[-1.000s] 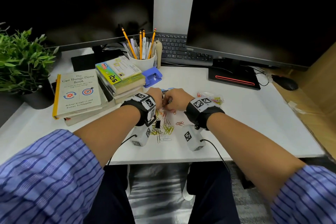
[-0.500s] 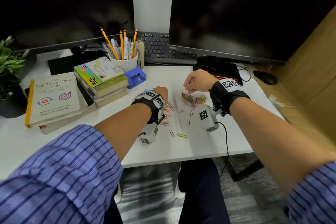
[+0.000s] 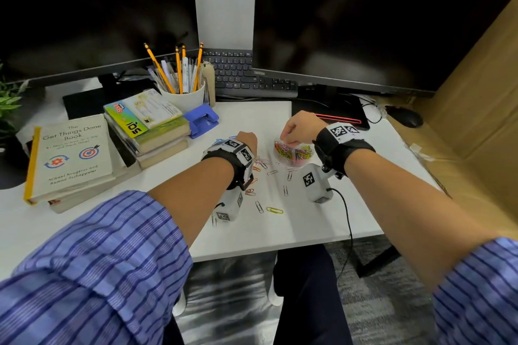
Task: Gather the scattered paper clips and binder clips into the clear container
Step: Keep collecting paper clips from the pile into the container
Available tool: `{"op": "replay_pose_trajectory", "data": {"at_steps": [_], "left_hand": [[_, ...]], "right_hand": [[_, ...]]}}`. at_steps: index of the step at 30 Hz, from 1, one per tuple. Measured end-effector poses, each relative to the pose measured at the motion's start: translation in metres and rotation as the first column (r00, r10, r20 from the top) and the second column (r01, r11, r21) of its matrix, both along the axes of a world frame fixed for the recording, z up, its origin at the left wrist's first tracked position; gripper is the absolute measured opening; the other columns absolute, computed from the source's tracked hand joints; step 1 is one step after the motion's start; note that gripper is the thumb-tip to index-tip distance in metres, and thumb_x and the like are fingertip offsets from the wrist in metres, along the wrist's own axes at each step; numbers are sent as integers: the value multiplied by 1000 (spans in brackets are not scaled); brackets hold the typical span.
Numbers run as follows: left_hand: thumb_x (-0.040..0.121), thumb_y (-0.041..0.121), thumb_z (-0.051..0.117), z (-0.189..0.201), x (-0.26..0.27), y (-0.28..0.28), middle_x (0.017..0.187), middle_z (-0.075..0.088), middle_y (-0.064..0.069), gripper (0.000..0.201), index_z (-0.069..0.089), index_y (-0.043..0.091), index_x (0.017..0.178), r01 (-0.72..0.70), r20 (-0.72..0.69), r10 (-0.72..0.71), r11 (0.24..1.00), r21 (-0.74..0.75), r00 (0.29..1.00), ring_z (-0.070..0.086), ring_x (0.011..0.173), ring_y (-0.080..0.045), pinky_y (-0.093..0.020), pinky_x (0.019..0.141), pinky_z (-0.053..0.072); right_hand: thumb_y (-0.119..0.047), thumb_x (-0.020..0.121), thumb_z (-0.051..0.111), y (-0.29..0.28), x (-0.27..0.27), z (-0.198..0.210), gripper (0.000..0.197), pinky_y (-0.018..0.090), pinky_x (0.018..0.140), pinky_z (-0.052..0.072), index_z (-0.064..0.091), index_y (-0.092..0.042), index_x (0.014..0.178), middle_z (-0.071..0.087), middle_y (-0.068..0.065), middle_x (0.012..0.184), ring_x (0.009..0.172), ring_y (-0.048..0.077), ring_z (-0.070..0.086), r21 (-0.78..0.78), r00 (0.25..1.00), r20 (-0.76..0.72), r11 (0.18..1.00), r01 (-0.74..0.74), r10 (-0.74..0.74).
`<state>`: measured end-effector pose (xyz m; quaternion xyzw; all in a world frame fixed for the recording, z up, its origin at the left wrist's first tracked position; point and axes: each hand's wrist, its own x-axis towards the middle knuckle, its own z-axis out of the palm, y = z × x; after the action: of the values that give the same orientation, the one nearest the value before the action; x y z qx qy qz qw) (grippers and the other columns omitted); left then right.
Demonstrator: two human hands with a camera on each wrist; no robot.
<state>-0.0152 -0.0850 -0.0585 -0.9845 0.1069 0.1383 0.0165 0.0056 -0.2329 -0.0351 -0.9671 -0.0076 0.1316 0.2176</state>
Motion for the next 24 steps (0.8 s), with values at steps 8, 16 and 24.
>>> {"op": "replay_pose_trajectory", "data": {"at_steps": [8, 16, 24], "left_hand": [[87, 13, 65, -5, 2, 3, 125, 62, -14, 36, 59, -1, 119, -33, -54, 32, 999, -18, 998, 60, 117, -30, -35, 99, 49], [93, 12, 57, -9, 10, 4, 131, 58, -14, 36, 55, -2, 126, -62, -53, 55, 989, -137, 997, 55, 123, -29, -31, 100, 45], [87, 20, 65, -16, 19, 25, 119, 67, -11, 31, 68, 5, 115, -142, -85, 121, 933, -330, 989, 62, 112, -27, -31, 97, 50]], "right_hand": [[-4, 84, 67, 7, -3, 2, 24, 35, 92, 56, 72, -6, 107, 70, 8, 109, 99, 22, 69, -26, 999, -20, 999, -26, 25], [0, 85, 64, 6, -2, -1, 24, 37, 90, 57, 73, -5, 106, 71, 10, 110, 99, 23, 69, -65, 1000, -8, 998, -13, 12], [-10, 88, 60, 12, -24, 2, 18, 29, 78, 55, 71, -11, 102, 67, 2, 91, 84, 18, 64, 64, 996, 83, 998, -22, 16]]}}
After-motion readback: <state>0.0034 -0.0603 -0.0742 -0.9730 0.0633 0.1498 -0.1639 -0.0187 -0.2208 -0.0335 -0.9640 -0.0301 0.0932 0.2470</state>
